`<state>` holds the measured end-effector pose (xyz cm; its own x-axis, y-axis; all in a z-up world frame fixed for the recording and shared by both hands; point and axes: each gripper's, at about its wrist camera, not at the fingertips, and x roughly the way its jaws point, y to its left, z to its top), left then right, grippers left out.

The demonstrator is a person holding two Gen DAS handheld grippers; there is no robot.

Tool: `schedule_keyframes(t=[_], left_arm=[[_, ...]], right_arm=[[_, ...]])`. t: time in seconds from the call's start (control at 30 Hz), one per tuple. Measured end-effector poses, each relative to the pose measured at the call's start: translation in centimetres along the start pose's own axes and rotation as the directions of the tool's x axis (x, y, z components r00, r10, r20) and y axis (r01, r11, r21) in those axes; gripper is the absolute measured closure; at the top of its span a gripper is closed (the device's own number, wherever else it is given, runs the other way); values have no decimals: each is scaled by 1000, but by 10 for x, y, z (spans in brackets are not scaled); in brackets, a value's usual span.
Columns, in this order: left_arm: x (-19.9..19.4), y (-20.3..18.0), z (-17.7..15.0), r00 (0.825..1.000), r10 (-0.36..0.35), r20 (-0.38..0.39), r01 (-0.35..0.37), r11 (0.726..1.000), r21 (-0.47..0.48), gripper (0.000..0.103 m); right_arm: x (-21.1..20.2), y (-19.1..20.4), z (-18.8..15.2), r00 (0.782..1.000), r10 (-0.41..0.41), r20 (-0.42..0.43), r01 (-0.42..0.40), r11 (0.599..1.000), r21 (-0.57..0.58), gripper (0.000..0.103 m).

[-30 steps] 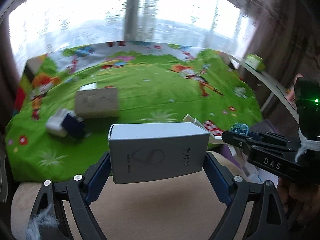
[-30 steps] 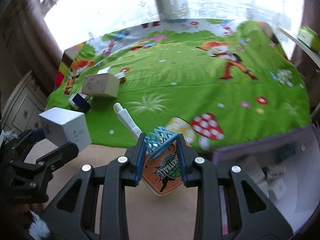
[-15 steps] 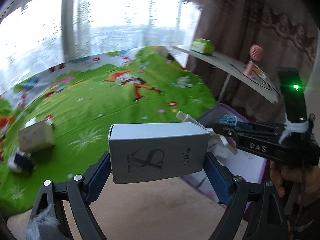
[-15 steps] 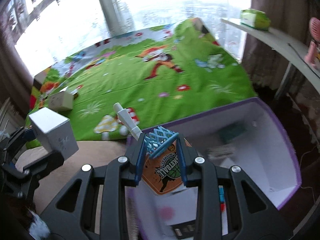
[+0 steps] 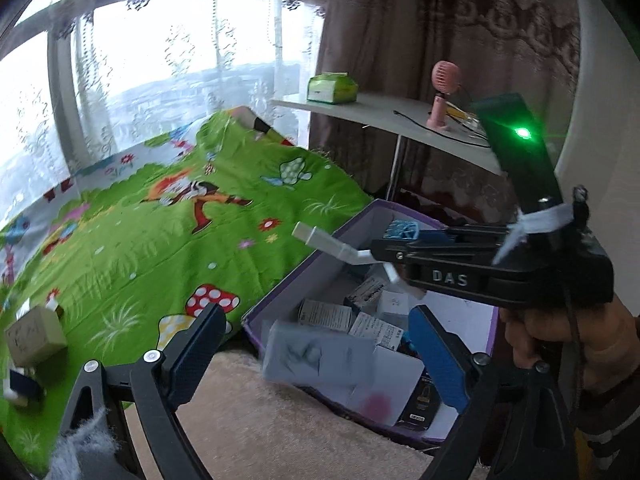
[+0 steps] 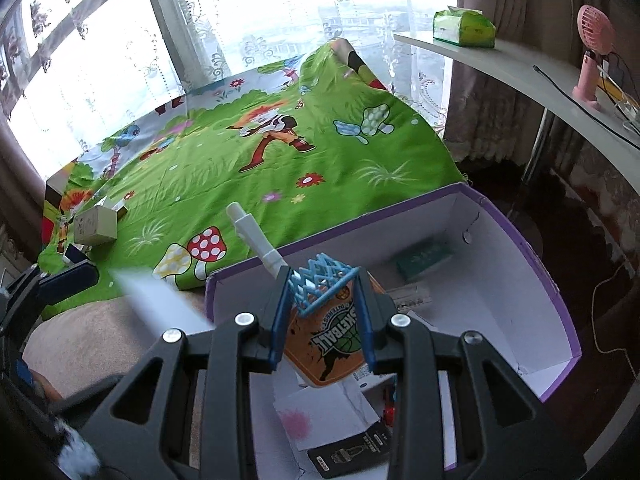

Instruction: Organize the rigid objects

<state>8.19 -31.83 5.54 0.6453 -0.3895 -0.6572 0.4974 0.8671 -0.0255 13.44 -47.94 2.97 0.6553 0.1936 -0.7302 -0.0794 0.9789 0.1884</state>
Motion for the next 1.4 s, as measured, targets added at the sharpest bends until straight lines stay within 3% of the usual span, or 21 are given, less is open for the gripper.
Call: schedule_keyframes(t=[0.17,0.23,0.27,0.3,0.37,0.5,0.57,0.67,0.83,0.9,1.0,1.13,1.23,1.3,1.4], left_arm=[[-23,-5,3,989,88,123,-91,996,19,9],[-39,-8,3,961,155,228,-165,986,25,9],[-47,-10,3,939,189,286,-207,978,33,9],[-51,-11,3,922,216,320,-241,970,40,9],[-55,-10,2,898,253,359,-292,955,56,9],[-58,4,2,889,285,357,-319,947,37,9],[-61,13,2,896,275,348,-307,951,40,9],[-64,27,-2,891,293,345,-318,948,15,9],[-70,61,-13,897,318,307,-318,947,-53,9],[-75,75,-21,897,339,285,-332,940,-73,9],[-83,102,-36,893,384,237,-373,923,-92,9],[-89,160,-62,893,444,74,-428,889,-164,9],[-92,207,-81,869,491,-63,-492,845,-210,9],[-96,230,-90,859,497,-120,-511,824,-246,10],[-98,261,-102,862,476,-173,-506,812,-290,11]], right_arm=[[1,-2,-1,1000,3,-3,-3,1000,10,67],[1,-2,-2,1000,6,-2,-5,1000,12,59],[1,-2,-2,1000,4,1,-4,1000,13,51],[1,-2,-2,1000,0,2,0,1000,13,39],[1,-2,-1,1000,-14,5,14,1000,9,30],[2,0,-1,1000,-19,-2,19,1000,2,29],[2,3,-1,1000,-21,-5,21,1000,-7,29],[5,12,-1,999,-34,-12,34,999,-36,29],[9,35,0,1000,10,-21,-12,998,-60,29],[12,45,-1,999,37,-29,-39,997,-66,21],[17,64,-2,997,62,-49,-67,993,-94,17],[26,92,-5,992,92,-81,-102,986,-135,17],[31,110,-6,989,108,-97,-123,979,-163,13],[36,122,-5,987,119,-109,-137,974,-181,13],[45,143,-3,982,139,-126,-163,966,-202,12]])
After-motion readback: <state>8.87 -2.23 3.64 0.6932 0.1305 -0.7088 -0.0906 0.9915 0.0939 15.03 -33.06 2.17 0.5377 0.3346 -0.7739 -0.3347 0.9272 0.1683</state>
